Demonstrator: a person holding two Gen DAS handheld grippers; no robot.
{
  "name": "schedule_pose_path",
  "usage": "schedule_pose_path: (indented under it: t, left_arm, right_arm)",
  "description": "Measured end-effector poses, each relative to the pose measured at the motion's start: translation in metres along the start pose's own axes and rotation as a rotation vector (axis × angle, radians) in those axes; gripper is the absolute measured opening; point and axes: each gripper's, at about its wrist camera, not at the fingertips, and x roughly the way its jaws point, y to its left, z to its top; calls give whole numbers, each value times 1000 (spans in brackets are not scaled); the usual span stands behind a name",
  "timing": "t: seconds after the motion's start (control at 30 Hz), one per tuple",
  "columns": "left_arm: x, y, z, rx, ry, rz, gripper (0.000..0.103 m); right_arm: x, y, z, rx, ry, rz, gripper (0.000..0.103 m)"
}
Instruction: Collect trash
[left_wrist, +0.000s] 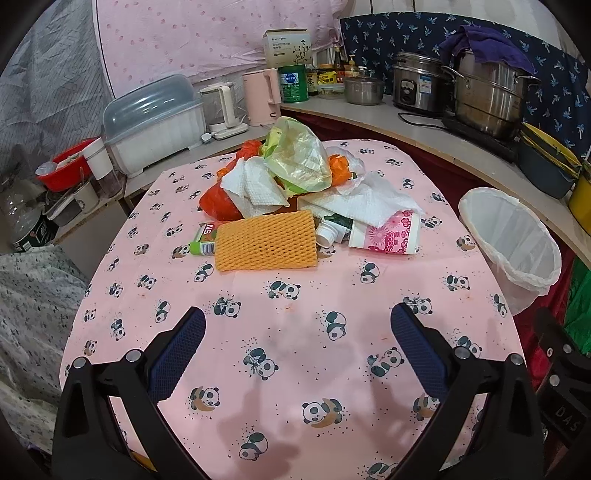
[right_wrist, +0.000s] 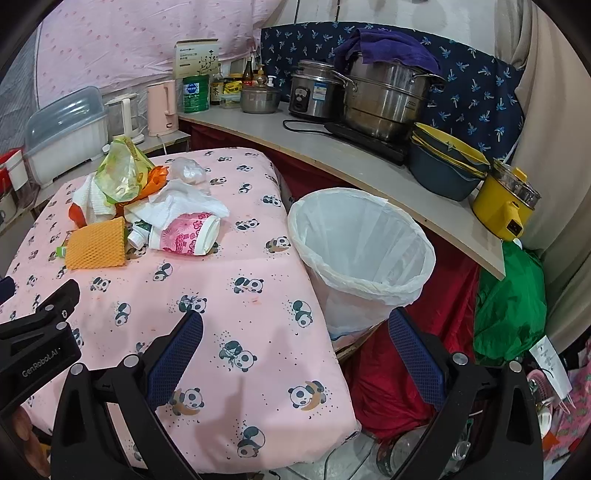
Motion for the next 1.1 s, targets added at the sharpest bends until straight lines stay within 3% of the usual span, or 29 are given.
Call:
schedule_pose_path:
  t: [1.1]
  left_arm:
    - [2,3,4,-4,-19,1,96]
  right_arm:
    - [2,0,3,3,-1,-4,96]
